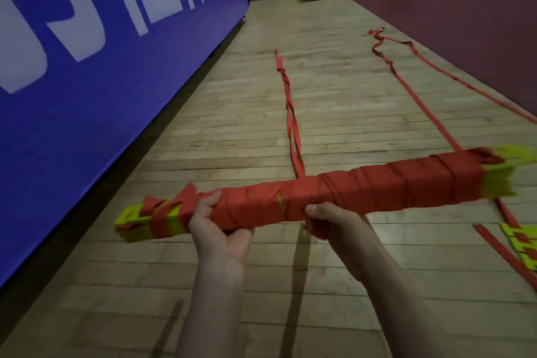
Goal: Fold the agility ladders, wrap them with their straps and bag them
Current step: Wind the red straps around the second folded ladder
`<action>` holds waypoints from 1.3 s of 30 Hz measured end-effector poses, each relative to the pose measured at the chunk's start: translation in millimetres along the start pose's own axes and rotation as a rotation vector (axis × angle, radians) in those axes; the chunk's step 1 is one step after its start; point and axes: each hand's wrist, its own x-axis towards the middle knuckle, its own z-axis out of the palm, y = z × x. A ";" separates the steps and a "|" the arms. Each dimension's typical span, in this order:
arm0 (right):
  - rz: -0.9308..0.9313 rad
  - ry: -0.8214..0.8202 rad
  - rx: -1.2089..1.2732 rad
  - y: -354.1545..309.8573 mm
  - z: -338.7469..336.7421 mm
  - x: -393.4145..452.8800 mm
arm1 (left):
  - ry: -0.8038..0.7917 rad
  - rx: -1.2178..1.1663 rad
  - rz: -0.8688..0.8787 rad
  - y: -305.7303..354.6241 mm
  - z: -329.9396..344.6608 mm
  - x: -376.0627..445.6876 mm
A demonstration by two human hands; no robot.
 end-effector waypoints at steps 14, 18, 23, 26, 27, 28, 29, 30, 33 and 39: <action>0.188 0.211 0.418 -12.4 13.8 -7.8 | -0.255 -0.010 -0.047 -11.9 6.7 -17.1; 0.089 0.178 0.295 -4.2 6.3 -8.4 | 0.024 0.109 -0.090 -23.2 25.3 -32.3; -0.003 0.071 0.084 -7.9 -1.9 -10.8 | 0.081 0.050 -0.069 -20.8 22.0 -24.3; 0.046 0.111 -0.088 -24.0 5.1 -13.3 | 0.053 -0.031 -0.007 -22.2 23.6 -23.5; 0.079 0.115 -0.120 -27.2 6.8 -13.7 | 0.023 -0.036 0.019 -23.4 19.0 -24.4; 0.119 0.106 -0.123 -28.9 7.4 -12.6 | -0.022 -0.038 0.039 -24.9 16.3 -22.0; 0.163 0.101 -0.113 -29.6 7.6 -11.4 | -0.101 -0.040 0.049 -25.0 12.1 -19.0; 0.202 0.103 -0.095 -30.3 8.6 -10.2 | -0.207 -0.051 0.061 -24.3 7.9 -17.0; 0.253 0.057 0.072 -24.7 11.4 -4.9 | -0.376 -0.095 0.055 -20.6 2.1 -9.5; 0.183 -0.028 0.140 -11.3 5.6 0.4 | -0.022 0.047 -0.002 -13.1 26.4 -20.4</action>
